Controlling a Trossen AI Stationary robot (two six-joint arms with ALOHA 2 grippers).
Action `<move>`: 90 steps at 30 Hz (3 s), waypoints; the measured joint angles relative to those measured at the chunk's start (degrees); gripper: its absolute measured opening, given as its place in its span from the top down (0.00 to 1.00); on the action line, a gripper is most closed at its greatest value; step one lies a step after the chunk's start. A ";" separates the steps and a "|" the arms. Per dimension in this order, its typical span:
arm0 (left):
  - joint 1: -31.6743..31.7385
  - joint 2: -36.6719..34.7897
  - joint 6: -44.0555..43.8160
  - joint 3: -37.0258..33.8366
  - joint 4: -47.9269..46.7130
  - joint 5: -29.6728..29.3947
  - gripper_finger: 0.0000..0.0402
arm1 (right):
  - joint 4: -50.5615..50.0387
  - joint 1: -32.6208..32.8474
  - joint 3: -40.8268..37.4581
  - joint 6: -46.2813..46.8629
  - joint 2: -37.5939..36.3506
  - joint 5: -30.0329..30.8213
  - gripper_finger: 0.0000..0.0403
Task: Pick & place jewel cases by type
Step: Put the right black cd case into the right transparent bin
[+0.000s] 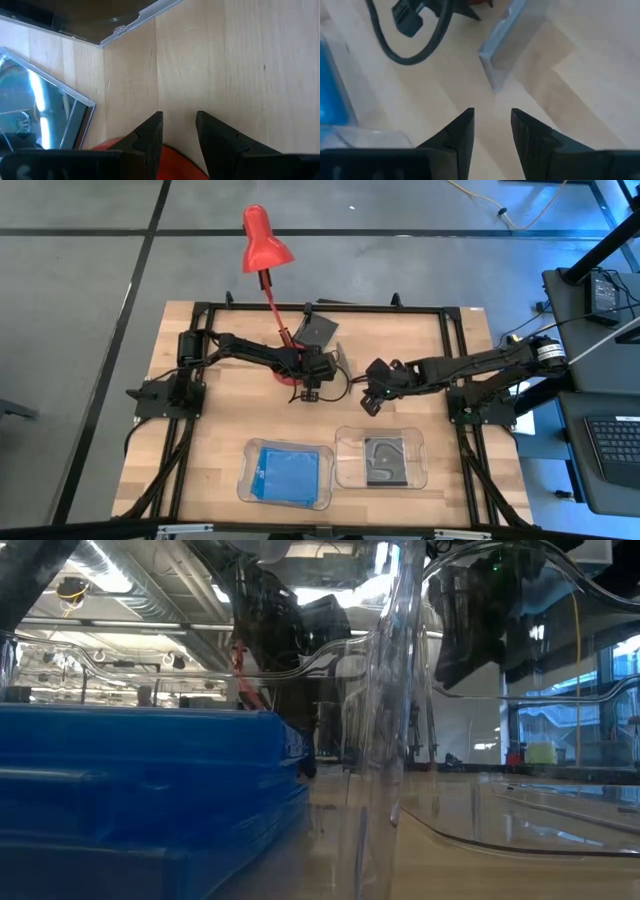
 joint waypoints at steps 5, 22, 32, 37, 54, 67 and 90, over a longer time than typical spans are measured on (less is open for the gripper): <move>-0.02 0.03 -0.03 0.00 0.35 0.38 0.71 | -0.67 0.00 0.00 3.04 0.01 -0.25 0.67; -0.02 0.05 -0.01 0.00 0.44 0.42 0.71 | -1.96 0.50 0.00 1.08 0.03 -5.17 0.35; -0.02 0.05 -0.01 -0.01 0.42 0.42 0.71 | -1.48 2.88 0.15 -1.46 0.03 5.34 0.34; -0.15 -0.55 -0.31 -0.03 -3.04 -3.52 0.71 | -2.21 1.65 3.57 -1.48 0.05 4.22 0.34; -1.17 -13.29 -2.15 -0.05 -5.82 -9.51 0.71 | -12.11 -13.22 17.67 -9.77 0.23 -5.43 0.34; 2.20 -30.67 -4.74 -14.23 4.61 4.79 0.71 | -18.81 -19.65 27.12 -17.68 6.18 -10.35 0.34; 3.48 -43.31 -4.46 -30.28 22.09 2.12 0.71 | -29.44 -32.39 41.72 -61.93 19.79 -28.96 0.34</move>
